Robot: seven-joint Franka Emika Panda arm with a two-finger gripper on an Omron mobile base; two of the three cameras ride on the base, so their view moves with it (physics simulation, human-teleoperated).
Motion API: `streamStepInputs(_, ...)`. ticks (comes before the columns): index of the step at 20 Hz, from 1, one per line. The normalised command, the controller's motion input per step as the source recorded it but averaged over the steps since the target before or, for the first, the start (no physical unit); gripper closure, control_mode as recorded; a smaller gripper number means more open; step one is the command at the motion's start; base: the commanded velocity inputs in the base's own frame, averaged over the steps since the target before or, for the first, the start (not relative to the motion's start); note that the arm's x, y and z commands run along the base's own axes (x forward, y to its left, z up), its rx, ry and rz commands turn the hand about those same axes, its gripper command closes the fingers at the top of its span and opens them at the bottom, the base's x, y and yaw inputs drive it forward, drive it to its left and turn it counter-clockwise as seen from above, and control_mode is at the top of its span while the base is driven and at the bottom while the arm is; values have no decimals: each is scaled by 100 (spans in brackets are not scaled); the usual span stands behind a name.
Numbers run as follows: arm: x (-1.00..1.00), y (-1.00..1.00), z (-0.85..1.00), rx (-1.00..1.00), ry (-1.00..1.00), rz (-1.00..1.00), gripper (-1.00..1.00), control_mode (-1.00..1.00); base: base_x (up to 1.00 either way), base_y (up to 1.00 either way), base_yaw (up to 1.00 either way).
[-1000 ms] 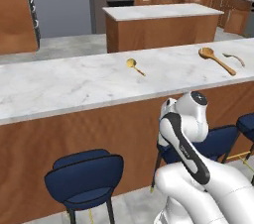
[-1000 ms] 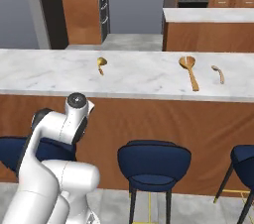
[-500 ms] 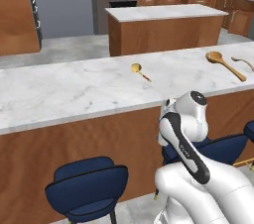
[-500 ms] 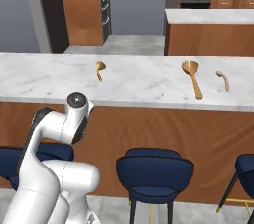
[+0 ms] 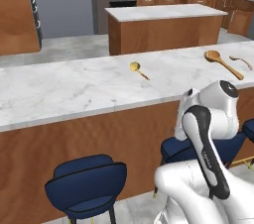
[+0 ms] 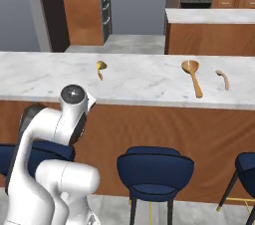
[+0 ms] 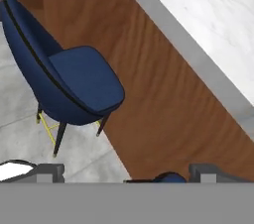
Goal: Pick up the metallic utensils from the counter and place them in the open drawer. Make sure not to pick up any wooden utensils.
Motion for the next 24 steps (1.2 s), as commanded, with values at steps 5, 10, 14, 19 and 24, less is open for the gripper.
streamStepInputs(5,-8,4,100,5,-22,-29,-100,-100,0,0,0)
streamStepInputs(10,60,29,89,4,-5,-28,-100,-100,0,0,0)
streamStepInputs(14,100,32,42,0,11,-24,-100,-100,0,0,0)
streamStepInputs(19,98,-3,13,3,28,-8,-100,-100,0,0,0)
streamStepInputs(24,76,-17,-3,9,30,-15,-100,-100,0,0,0)
